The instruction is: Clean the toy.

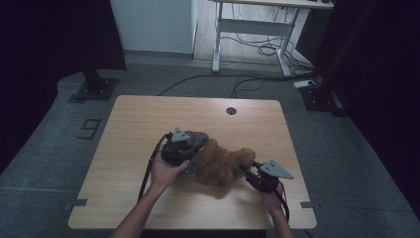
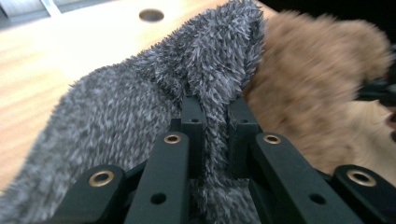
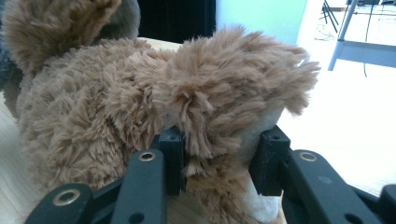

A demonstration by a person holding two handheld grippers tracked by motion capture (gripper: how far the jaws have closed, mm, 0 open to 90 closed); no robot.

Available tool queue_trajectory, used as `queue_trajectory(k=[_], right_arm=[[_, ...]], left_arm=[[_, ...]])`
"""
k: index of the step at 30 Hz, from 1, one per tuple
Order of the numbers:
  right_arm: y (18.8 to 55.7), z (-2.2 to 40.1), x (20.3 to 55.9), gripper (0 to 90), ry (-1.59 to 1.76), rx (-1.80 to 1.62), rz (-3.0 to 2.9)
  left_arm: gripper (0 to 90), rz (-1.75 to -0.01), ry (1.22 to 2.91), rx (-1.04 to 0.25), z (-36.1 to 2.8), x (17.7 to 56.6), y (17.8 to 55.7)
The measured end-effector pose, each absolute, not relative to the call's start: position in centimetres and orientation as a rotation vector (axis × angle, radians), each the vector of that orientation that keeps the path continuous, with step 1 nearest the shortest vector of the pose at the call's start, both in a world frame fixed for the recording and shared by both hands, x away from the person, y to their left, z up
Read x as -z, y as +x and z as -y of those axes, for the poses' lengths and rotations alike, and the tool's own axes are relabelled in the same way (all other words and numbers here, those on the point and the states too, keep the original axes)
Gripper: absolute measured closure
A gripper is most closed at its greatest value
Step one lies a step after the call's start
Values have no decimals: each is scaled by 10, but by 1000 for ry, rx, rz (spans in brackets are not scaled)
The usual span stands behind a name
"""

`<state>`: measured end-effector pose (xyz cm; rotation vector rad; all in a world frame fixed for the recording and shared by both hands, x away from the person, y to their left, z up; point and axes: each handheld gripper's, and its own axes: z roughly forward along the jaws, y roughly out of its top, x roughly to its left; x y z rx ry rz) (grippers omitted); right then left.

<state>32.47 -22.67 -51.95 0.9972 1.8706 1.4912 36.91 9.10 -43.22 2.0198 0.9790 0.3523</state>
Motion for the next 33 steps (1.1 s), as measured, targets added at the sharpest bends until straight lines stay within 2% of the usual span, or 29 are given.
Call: queue_trajectory(k=[6,14,20,27,33], right_arm=[[326,227,520,621,994,-1494,-1875],[327,227,521,620,1013,-1479,-1874],[330,226,523,620,1028,-1476,-1868],[331,226,524,620,1047,-1468,-1858],[332,227,524,620,1061,-1458,-1849]], left_arm=[[805,-1012,1988,-336,-112,445,367],[803,-1067,1942,-463,-155,442,355],[803,-1160,1901,-441,-191,457,354],[802,-1193,1910,-428,-196,470,352],[802,-1113,1857,-481,-180,442,350]])
